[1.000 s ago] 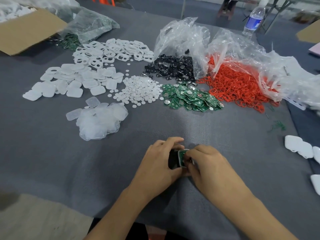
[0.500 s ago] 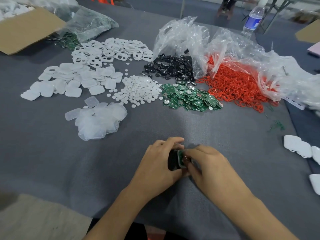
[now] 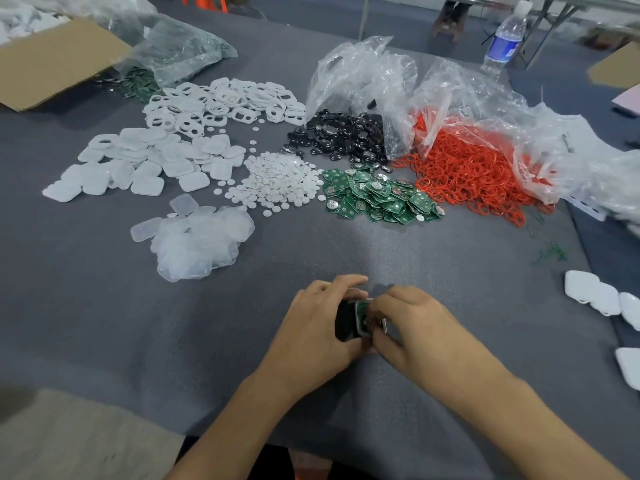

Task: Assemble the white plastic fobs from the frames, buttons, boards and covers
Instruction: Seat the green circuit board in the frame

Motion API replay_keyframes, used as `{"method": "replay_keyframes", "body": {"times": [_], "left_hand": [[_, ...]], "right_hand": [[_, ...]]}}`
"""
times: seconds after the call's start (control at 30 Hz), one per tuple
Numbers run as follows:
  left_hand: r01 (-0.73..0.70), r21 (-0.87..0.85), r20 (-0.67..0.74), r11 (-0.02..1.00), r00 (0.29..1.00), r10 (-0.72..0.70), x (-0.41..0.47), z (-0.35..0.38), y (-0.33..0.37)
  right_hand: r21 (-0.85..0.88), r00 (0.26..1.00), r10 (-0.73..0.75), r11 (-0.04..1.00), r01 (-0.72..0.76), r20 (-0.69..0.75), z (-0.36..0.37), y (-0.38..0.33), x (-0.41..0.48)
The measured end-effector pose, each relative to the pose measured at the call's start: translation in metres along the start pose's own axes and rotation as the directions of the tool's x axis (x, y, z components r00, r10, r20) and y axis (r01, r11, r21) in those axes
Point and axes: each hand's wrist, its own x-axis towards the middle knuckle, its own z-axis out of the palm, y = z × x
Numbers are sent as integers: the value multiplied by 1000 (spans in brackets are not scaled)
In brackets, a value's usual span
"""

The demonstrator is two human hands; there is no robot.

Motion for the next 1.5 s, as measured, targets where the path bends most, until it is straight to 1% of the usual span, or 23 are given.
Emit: {"method": "replay_keyframes", "body": {"times": [0.17, 0.3, 0.5, 0.67, 0.83, 0.93, 1.07, 1.2, 1.37, 1.5], "left_hand": [[1, 18, 0, 1000, 1000, -1, 0, 0, 1], [4, 13, -6, 1000, 1000, -4, 0, 0, 2], [-3, 3, 5, 1000, 1000, 3, 0, -1, 2], [-4, -8, -2, 1000, 1000, 4, -1, -2, 2], [-5, -17, -1, 1000, 1000, 5, -2, -2, 3], [-6, -6, -2, 1000, 1000, 6, -2, -3, 4], [-15, 19, -2, 1000, 1000, 15, -2, -3, 4], [-17, 24, -7, 1000, 1000, 17, -2, -2, 5], [-23, 32, -8, 999, 1000, 23, -2, -2, 5], [-24, 36, -5, 999, 1000, 25, -2, -2, 4]], "right_hand": [[-16, 1000, 7, 1000, -7, -6, 1, 1, 1], [10, 1000, -2, 1000, 2, 5, 1, 2, 1], [72, 998, 37, 997, -32, -59, 5, 4, -3], [125, 982, 117, 987, -98, -147, 12, 0, -4], [137, 967, 175, 979, -151, -185, 15, 0, -5], [203, 950, 240, 959, -199, -200, 17, 1, -6], [241, 944, 237, 953, -182, -228, 16, 1, -8], [233, 940, 252, 952, -199, -229, 16, 2, -10], [257, 943, 235, 951, -173, -236, 18, 4, -13], [275, 937, 222, 950, -145, -271, 16, 2, -15]]}}
